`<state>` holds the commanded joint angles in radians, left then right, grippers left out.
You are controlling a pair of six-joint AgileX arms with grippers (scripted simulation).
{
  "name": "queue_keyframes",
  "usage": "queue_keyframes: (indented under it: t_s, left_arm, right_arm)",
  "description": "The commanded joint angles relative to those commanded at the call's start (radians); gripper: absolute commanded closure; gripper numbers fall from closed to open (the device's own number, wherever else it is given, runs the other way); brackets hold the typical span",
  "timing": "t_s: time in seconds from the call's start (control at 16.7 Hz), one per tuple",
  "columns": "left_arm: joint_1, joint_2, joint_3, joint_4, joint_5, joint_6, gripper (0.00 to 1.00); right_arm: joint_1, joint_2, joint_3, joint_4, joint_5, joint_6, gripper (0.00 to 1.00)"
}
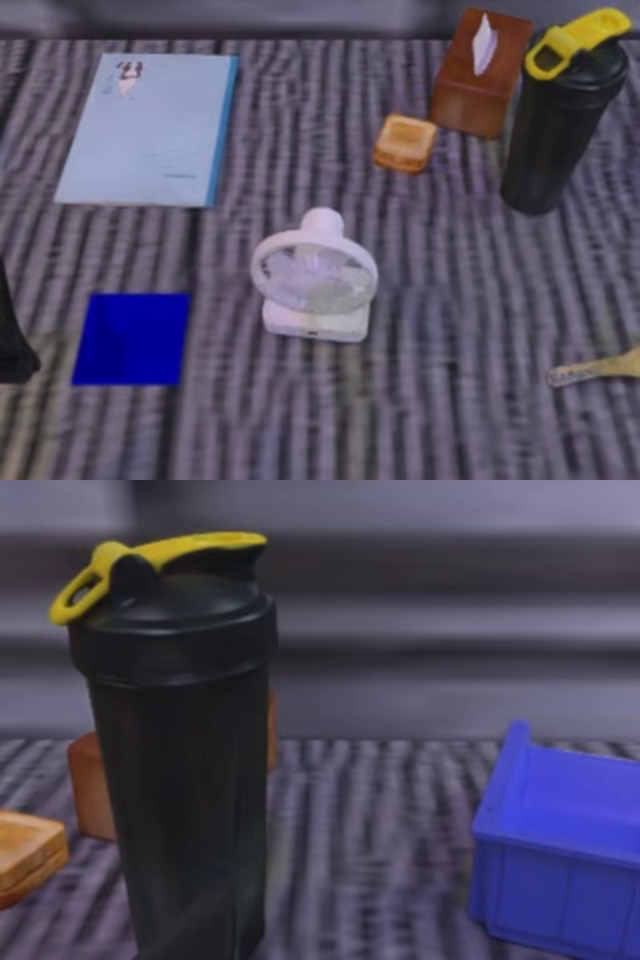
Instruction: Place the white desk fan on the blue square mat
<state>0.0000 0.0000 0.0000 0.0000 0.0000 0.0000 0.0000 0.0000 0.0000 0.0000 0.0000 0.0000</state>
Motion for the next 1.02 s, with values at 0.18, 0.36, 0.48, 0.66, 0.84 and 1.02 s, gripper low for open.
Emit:
queue_keyframes:
  t_s: [0.18, 0.36, 0.48, 0.66, 0.84, 1.02]
  left_arm:
    - [-0.004, 0.01, 0.008, -0.009, 0.001, 0.005, 0.0]
    - [-0.035, 0.095, 0.082, -0.084, 0.007, 0.045, 0.0]
    - [-0.071, 0.193, 0.173, -0.17, 0.012, 0.092, 0.0]
    - [-0.141, 0.389, 0.365, -0.333, 0.019, 0.186, 0.0]
    - [-0.224, 0.622, 0.605, -0.52, 0.026, 0.3, 0.0]
    - [-0.316, 0.882, 0.879, -0.715, 0.03, 0.427, 0.0]
  right_arm:
    - [0.0, 0.0, 0.0, 0.0, 0.0, 0.0, 0.0]
    - [0.0, 0.0, 0.0, 0.0, 0.0, 0.0, 0.0]
    - [0.0, 0.0, 0.0, 0.0, 0.0, 0.0, 0.0]
    - [0.0, 0.0, 0.0, 0.0, 0.0, 0.0, 0.0]
    - [0.0, 0.0, 0.0, 0.0, 0.0, 0.0, 0.0]
    - [0.0, 0.0, 0.0, 0.0, 0.0, 0.0, 0.0]
